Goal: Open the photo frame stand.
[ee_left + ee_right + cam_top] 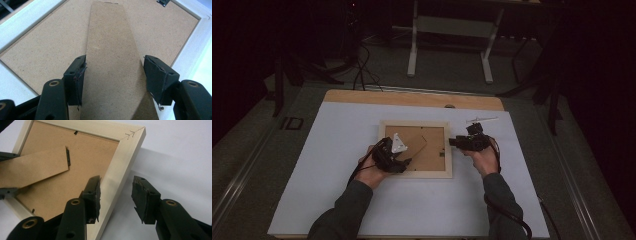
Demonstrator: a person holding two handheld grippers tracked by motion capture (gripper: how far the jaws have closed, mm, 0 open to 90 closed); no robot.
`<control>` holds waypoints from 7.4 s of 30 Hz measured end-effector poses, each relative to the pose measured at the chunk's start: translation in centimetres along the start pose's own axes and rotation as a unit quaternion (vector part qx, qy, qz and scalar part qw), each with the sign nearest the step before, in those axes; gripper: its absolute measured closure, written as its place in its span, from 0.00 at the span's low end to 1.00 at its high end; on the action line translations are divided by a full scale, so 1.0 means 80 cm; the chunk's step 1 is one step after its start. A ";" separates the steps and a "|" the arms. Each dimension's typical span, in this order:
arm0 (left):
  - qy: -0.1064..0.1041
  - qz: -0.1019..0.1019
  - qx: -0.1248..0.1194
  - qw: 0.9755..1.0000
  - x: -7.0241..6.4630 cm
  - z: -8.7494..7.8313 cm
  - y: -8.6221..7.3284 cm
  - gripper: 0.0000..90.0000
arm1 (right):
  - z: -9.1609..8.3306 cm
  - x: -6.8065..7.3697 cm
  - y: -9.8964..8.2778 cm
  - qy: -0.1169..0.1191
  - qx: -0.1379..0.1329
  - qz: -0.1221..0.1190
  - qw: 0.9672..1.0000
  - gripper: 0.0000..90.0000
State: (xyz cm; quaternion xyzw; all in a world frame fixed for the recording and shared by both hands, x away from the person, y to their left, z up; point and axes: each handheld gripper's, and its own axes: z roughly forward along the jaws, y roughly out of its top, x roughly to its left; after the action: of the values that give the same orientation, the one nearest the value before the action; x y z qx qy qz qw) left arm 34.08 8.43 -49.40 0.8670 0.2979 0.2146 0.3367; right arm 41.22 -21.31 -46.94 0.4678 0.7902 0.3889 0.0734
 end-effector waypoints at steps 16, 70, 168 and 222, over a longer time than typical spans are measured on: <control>0.025 0.028 -0.016 0.999 -0.011 -0.008 0.000 0.44 | 0.018 -0.003 0.013 0.023 0.017 0.013 1.000 0.59; -0.100 -0.073 -0.027 0.992 0.023 -0.019 0.004 0.43 | 0.005 -0.014 0.013 0.085 -0.014 0.039 0.996 0.66; -0.034 -0.102 -0.006 0.994 0.035 0.003 0.036 0.65 | -0.042 0.017 0.028 0.010 -0.101 -0.057 0.993 0.70; -0.006 -0.102 -0.014 0.995 0.023 -0.002 0.031 0.69 | -0.047 0.047 0.015 -0.006 -0.116 -0.144 0.983 0.71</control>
State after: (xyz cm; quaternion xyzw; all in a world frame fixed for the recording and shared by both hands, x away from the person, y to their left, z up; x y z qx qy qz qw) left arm 36.25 8.20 -47.24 0.8285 0.3800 0.1784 0.3707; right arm 38.16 -20.04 -42.60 0.3397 0.7986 0.4604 0.1869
